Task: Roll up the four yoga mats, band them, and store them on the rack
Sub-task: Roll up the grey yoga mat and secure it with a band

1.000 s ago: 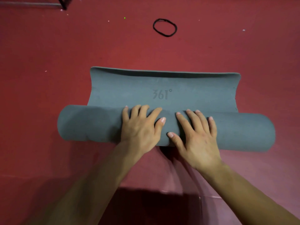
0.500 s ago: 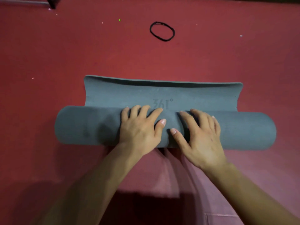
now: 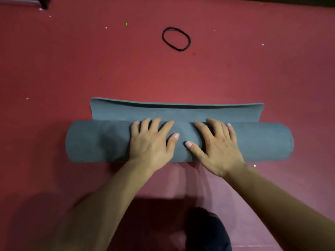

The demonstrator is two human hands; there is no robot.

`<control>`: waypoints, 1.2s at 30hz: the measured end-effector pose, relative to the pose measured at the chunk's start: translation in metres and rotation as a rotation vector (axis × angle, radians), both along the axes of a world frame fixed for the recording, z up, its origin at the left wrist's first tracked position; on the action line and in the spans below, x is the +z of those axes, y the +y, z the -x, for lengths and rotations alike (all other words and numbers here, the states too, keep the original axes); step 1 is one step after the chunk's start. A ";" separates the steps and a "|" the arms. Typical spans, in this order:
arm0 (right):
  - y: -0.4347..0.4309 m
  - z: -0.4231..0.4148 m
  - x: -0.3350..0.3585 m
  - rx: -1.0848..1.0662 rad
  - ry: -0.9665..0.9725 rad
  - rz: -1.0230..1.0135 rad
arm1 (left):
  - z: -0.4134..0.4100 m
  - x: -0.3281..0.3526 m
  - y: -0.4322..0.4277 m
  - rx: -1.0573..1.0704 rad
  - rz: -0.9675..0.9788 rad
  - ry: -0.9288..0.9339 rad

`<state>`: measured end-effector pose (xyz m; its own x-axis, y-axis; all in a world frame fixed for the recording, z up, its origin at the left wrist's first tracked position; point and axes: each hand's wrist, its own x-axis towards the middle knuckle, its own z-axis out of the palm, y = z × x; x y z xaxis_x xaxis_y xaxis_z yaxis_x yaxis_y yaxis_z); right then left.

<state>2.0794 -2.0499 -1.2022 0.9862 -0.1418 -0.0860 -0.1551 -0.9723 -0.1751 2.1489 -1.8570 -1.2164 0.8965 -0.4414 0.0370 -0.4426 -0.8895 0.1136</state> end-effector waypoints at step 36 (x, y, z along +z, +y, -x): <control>-0.033 -0.130 -0.017 0.025 0.216 0.050 | -0.139 -0.003 -0.032 -0.130 -0.112 0.479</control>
